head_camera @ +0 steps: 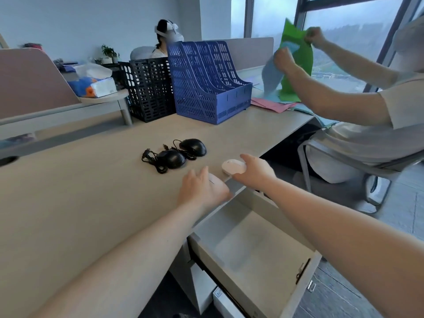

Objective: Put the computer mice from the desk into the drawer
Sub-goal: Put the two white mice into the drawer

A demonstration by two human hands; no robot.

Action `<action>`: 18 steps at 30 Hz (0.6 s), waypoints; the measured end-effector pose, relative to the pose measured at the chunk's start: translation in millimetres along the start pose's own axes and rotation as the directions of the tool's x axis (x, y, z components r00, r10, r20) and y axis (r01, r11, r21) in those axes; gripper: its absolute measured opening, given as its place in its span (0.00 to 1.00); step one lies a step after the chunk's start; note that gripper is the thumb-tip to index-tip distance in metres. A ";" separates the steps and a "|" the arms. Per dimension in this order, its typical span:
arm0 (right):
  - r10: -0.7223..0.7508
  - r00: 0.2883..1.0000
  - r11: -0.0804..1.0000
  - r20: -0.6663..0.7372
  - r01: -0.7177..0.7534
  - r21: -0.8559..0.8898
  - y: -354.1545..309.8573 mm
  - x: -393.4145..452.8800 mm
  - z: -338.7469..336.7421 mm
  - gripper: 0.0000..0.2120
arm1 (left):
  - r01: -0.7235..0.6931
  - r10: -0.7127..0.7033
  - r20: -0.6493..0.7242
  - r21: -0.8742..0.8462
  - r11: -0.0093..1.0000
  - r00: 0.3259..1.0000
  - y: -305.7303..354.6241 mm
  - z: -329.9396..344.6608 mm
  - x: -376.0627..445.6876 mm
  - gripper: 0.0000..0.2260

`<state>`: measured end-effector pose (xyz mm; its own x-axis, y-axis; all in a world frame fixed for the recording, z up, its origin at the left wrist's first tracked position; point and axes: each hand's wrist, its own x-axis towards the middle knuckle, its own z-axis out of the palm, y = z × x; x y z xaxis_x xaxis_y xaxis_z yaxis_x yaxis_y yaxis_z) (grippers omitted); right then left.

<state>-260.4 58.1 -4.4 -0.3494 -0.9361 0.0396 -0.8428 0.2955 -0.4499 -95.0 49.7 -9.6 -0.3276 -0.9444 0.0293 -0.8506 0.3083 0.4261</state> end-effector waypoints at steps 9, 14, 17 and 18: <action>0.151 0.989 0.976 -0.008 -0.147 0.159 66.4 -54.1 13.2 0.30 | -0.069 0.062 0.068 0.103 0.992 0.996 28.6 57.9 -41.0 0.42; 0.202 0.973 0.967 0.108 -0.216 0.137 93.6 -60.4 48.0 0.31 | -0.014 -0.010 0.155 0.154 0.988 0.988 27.2 91.9 -43.7 0.39; 0.196 0.963 0.967 0.184 -0.222 0.129 101.8 -54.2 68.0 0.29 | 0.018 -0.058 0.228 0.172 0.985 0.972 22.8 110.5 -41.3 0.38; 0.192 0.960 0.968 0.203 -0.220 0.123 103.5 -51.9 75.1 0.28 | 0.031 -0.077 0.249 0.181 0.983 0.966 20.5 116.4 -39.8 0.37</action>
<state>-298.7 123.0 -120.1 -0.4142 -0.8807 -0.2297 -0.6882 0.4682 -0.5542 -147.3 107.0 -107.3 -0.3535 -0.9069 -0.2292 -0.9208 0.2941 0.2563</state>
